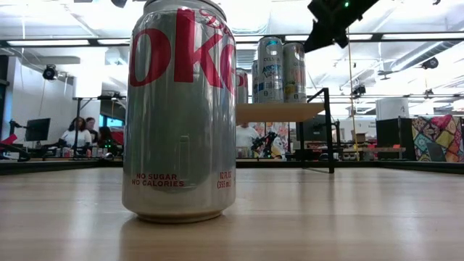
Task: Place canned beverage on shelf
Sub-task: Adjust the soda cans on the shelf
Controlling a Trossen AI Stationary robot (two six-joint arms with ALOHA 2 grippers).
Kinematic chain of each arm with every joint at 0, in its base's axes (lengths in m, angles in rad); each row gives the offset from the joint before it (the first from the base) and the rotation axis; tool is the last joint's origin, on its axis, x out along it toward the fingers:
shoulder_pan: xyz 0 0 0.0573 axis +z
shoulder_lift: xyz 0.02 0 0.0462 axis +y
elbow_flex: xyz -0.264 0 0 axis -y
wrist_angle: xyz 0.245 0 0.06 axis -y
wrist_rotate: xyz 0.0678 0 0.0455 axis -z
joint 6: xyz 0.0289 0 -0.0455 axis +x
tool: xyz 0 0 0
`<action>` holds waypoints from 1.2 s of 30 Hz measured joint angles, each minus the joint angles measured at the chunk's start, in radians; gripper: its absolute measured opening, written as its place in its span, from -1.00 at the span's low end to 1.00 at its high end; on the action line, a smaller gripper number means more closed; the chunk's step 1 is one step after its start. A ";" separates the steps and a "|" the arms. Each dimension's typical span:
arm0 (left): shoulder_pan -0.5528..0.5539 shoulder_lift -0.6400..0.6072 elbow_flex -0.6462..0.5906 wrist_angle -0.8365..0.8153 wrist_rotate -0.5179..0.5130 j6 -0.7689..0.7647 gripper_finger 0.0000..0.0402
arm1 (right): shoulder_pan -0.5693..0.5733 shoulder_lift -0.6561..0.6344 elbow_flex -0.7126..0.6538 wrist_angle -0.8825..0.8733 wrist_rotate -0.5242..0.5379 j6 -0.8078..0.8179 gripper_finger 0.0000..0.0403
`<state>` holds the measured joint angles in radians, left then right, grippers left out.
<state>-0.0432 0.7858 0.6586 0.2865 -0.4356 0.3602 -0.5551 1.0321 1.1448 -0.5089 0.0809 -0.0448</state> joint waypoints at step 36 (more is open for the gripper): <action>0.000 0.000 0.000 0.022 0.000 -0.079 -1.00 | -0.214 0.142 0.161 -0.090 -0.323 -0.245 -0.96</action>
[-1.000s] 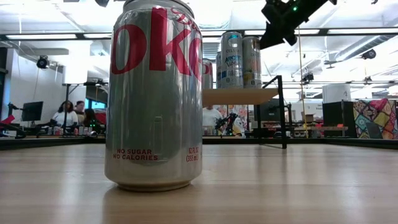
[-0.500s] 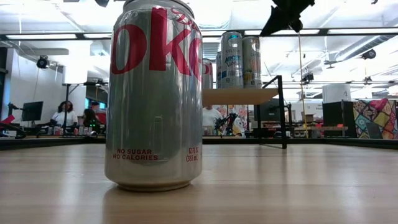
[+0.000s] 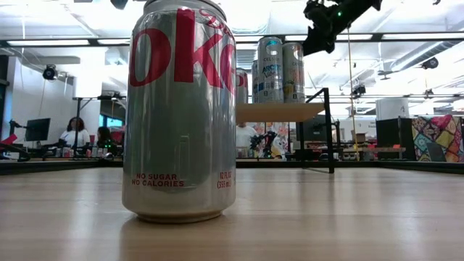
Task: Place canned beverage on shelf
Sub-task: Adjust the soda cans on the shelf
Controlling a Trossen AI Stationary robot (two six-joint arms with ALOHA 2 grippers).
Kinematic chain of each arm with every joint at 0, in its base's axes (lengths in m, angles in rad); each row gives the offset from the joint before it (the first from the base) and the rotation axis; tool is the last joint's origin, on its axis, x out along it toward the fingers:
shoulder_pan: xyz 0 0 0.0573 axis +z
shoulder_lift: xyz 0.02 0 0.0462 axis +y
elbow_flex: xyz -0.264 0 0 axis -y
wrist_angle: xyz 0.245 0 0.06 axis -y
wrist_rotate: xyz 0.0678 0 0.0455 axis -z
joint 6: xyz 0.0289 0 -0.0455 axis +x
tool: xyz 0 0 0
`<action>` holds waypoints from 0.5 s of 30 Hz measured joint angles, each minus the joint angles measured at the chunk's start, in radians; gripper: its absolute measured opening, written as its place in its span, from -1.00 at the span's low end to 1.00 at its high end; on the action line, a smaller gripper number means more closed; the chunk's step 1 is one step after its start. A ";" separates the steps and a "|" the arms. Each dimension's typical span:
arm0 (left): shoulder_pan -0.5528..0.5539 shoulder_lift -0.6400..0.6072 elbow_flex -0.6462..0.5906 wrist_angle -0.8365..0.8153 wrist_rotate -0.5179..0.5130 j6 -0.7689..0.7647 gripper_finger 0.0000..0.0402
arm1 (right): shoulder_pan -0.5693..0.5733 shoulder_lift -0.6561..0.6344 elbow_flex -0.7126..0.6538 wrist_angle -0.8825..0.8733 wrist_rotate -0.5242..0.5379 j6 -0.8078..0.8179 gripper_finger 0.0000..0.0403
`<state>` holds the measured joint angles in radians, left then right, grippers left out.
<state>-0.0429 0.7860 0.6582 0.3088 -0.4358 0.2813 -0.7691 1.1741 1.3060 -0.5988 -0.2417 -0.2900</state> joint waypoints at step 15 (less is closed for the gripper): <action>0.000 0.059 0.000 0.069 0.000 -0.044 -1.00 | -0.056 0.010 -0.046 0.119 -0.128 -0.027 -0.96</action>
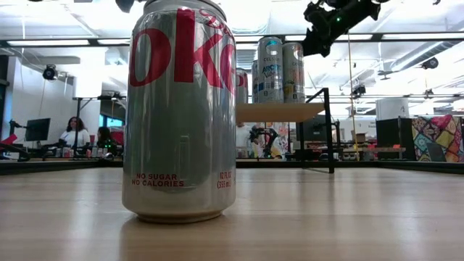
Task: Place canned beverage on shelf
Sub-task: Adjust the soda cans on the shelf
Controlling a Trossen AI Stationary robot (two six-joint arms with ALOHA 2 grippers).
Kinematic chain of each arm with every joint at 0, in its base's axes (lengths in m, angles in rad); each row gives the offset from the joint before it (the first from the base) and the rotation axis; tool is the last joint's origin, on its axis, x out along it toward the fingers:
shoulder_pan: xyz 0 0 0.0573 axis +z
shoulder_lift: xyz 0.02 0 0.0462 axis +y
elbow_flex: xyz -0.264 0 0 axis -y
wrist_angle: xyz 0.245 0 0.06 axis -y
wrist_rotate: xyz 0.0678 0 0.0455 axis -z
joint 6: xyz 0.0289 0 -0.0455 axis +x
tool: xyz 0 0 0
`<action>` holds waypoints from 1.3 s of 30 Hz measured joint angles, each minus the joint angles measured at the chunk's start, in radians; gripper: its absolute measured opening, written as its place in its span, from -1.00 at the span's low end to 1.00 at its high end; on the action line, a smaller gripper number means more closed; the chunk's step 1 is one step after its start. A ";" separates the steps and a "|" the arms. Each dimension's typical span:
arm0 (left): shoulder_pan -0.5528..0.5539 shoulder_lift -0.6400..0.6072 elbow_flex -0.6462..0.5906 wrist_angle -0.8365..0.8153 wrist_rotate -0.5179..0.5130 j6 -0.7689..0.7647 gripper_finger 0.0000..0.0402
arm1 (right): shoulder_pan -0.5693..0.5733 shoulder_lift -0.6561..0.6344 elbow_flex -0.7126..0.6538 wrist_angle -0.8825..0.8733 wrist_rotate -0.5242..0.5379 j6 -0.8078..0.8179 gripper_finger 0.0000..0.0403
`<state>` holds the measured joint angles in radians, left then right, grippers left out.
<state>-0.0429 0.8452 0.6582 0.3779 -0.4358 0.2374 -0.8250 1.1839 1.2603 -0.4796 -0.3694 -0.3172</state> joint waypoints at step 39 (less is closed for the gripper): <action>0.000 0.043 0.020 0.004 0.000 0.017 -1.00 | 0.022 -0.092 -0.032 -0.076 -0.109 0.010 -0.96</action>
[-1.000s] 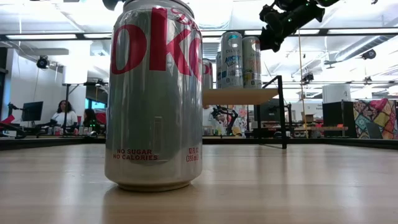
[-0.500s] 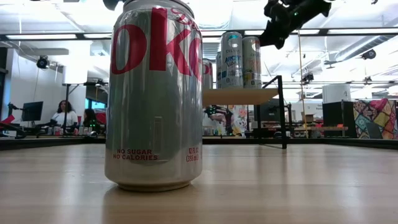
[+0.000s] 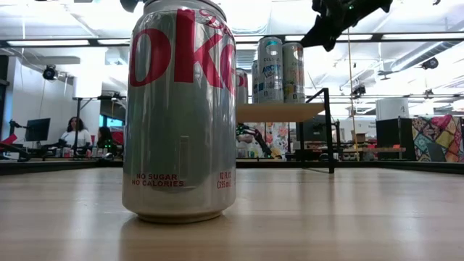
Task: Place canned beverage on shelf
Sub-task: Adjust the soda cans on the shelf
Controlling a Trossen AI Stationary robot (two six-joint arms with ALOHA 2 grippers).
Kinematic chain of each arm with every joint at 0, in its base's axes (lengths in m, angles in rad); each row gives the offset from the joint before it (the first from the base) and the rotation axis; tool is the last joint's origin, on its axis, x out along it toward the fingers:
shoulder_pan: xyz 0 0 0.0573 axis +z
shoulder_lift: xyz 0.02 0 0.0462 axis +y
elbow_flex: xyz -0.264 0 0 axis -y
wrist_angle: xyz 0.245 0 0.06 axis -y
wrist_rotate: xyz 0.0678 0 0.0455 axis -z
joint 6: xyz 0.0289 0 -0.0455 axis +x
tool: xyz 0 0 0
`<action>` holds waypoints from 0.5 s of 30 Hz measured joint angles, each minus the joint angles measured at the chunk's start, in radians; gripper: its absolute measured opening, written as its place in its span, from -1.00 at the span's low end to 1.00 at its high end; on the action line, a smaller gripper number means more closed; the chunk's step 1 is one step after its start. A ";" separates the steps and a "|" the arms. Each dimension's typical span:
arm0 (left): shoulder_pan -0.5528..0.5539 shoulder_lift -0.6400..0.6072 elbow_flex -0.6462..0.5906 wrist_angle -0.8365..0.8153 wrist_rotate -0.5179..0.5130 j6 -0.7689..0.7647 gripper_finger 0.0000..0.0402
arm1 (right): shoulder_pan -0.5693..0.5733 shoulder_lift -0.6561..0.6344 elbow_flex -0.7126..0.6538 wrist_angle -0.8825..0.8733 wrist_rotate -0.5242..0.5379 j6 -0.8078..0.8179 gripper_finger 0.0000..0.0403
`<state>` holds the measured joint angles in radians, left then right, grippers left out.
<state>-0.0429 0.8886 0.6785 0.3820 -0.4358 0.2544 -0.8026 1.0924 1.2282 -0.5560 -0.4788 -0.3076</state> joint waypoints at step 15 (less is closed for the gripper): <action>0.000 0.000 0.000 0.000 0.000 -0.001 -1.00 | 0.000 0.066 -0.003 0.037 0.060 -0.026 -0.96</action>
<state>-0.0430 0.8886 0.6785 0.3824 -0.4358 0.2531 -0.8028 1.1579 1.2255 -0.5191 -0.4192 -0.3333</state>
